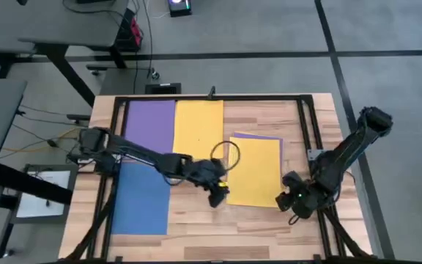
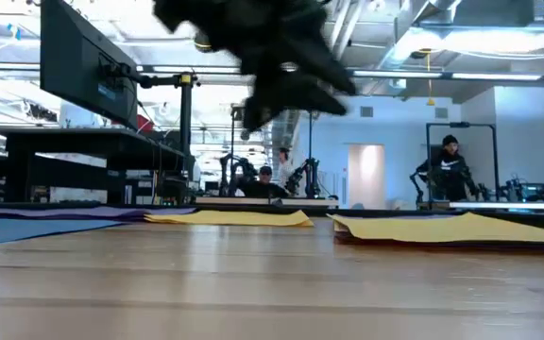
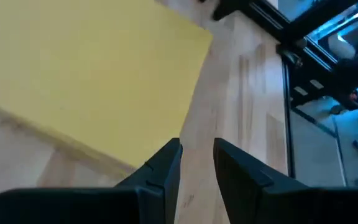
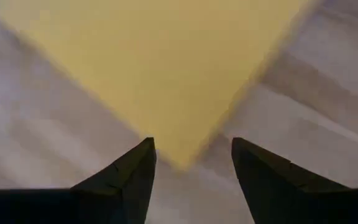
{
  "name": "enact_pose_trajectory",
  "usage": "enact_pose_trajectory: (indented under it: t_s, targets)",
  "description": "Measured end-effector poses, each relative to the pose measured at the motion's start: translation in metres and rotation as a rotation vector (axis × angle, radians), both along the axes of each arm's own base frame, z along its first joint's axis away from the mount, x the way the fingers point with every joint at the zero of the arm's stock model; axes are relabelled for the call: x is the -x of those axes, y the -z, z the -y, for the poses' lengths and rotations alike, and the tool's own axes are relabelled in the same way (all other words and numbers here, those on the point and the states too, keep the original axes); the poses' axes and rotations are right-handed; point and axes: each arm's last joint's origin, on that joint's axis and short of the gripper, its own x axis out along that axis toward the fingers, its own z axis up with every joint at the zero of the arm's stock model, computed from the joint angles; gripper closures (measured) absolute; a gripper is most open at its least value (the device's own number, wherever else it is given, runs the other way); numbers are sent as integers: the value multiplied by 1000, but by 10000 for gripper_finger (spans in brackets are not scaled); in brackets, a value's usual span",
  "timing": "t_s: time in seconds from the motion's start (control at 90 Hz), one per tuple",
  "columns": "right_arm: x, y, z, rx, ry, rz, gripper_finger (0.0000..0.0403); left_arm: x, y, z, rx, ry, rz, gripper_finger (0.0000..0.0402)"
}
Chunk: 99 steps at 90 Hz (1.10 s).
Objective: Organize paper
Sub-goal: Stack the yellow paper on top of the yellow paper
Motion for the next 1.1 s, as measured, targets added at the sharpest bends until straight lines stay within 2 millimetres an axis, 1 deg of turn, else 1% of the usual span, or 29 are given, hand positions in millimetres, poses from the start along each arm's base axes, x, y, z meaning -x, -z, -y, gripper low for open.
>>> enact_pose_trajectory:
  t_s: [0.1, 0.178, 0.267, 0.344, 0.456, 0.622, 0.856, 0.978, 1.1]
  targets:
    - [8, 9, -4, -25, 49, 10, 186, -18, 4, 3, -32, 16, -21, 320]
    - [11, 18, -7, -59, 52, 29, 184, -30, 13, 5, -47, 23, -28, 320]
    - [12, 31, -10, -67, 73, 43, 184, -41, 32, 8, -44, 19, -68, 320]
    - [11, 37, -12, -65, 99, 82, 184, -46, 49, 11, -49, 22, -101, 320]
    - [8, 38, -16, -73, 94, 105, 184, -53, 60, 13, -47, 29, -114, 320]
    - [4, 30, -22, -133, 83, 167, 184, -61, 75, 14, -45, 31, -137, 320]
    - [0, 29, -24, -124, 106, 256, 184, -61, 74, 14, -47, 35, -140, 320]
    - [-1, 30, -19, -75, 132, 263, 184, -61, 74, 14, -49, 39, -137, 320]
    - [-2, 33, -15, -82, 177, 259, 184, -61, 74, 15, -47, 40, -137, 320]
